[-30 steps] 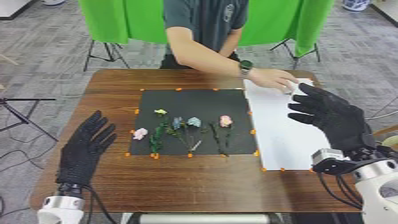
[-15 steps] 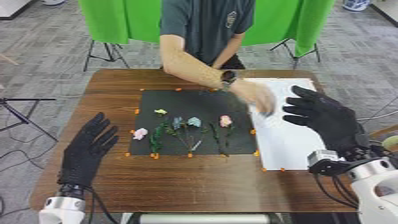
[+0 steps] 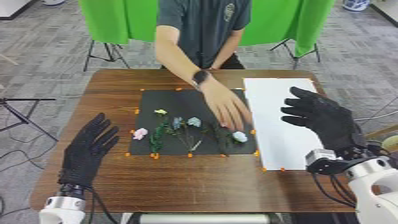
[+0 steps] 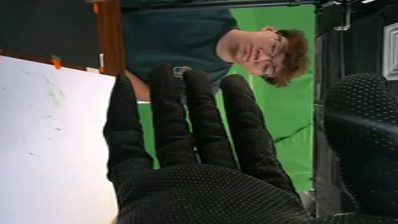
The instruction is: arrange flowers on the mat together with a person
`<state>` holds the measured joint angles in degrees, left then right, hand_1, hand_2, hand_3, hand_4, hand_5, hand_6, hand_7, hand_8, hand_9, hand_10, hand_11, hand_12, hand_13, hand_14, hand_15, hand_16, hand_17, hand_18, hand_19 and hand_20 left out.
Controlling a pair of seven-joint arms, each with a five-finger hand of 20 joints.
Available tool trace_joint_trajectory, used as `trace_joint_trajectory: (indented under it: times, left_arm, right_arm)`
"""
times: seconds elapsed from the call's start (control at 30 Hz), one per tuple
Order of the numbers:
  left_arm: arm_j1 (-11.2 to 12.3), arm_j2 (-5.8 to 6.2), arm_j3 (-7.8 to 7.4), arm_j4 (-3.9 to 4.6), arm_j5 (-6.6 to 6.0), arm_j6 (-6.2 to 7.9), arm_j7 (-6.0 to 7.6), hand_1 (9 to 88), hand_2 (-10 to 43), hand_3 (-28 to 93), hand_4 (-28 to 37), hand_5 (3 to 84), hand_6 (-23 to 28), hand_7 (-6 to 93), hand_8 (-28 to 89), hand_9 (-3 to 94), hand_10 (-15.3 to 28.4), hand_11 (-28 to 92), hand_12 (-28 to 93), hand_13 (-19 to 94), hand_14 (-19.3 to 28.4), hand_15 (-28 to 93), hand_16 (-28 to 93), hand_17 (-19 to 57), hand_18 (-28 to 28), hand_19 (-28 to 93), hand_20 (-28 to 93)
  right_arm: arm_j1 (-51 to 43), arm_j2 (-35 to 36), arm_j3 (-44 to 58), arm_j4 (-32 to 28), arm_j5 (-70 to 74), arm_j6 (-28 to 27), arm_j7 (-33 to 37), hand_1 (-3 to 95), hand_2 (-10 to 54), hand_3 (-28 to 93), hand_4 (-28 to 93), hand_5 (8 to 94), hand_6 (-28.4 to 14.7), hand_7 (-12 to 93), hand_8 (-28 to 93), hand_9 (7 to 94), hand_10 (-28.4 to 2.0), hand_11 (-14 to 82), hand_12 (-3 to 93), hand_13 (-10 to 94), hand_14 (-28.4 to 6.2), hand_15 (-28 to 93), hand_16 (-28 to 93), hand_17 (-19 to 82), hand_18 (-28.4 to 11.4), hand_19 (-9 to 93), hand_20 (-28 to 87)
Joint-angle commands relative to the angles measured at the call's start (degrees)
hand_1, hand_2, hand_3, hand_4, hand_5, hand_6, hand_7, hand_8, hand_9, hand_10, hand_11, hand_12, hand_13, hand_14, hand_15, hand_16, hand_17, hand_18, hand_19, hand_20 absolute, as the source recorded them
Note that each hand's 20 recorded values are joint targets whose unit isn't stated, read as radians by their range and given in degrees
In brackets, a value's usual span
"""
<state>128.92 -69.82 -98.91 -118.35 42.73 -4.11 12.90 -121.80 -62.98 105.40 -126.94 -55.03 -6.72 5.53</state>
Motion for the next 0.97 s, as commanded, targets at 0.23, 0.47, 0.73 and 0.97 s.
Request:
trace_joint_trajectory:
  times: [0.23,0.47,0.73,0.97]
  left_arm:
    - [0.6,0.24,-0.36,-0.10,0.19,-0.50,-0.18,27.1,0.0,70,-23.9,28.4,2.7,21.3,-11,22.2,10.6,20,15,21,13.3,21,4,-9.8,20.4,42,11]
    - [1.5,-0.06,-0.65,-0.11,-0.33,0.44,0.22,27.0,0.0,70,-23.9,28.4,2.7,21.1,-11,22.3,10.6,20,16,21,13.3,21,4,-9.7,20.4,41,11]
    - [0.5,0.16,-0.81,-0.34,-0.23,0.26,0.73,27.0,0.1,69,-23.9,28.3,2.7,20.9,-11,22.2,10.6,19,16,21,13.2,20,4,-9.7,20.4,41,11]
    - [2.6,-0.90,-1.43,-0.90,-0.26,0.73,0.13,27.1,0.1,69,-23.8,28.3,2.7,20.9,-11,22.3,10.6,19,16,21,13.2,20,4,-9.7,20.4,41,11]
  right_arm:
    - [0.8,-0.3,-1.1,-0.1,-0.9,-0.4,-0.3,14.8,4.8,83,-23,39.6,-6.0,12,-8,39.6,-15.1,12.5,22.9,33,-14.4,22,26,8,-22.6,46,28]
    - [0.2,-0.2,-1.3,-0.2,-1.2,-0.3,-0.5,14.8,4.8,83,-23,39.6,-6.0,12,-8,39.7,-15.2,12.5,23.0,33,-14.5,22,26,8,-22.6,46,28]
    - [3.1,-0.1,-3.6,1.0,-2.4,-1.4,-0.4,14.7,4.7,84,-23,39.7,-6.0,12,-8,39.7,-15.2,12.4,23.1,33,-14.5,22,26,8,-22.6,46,28]
    - [0.7,-1.1,-2.8,0.5,-2.5,-1.2,-0.2,14.6,4.4,84,-24,39.7,-5.9,12,-8,39.7,-15.2,12.3,23.1,33,-14.5,22,26,8,-22.6,46,28]
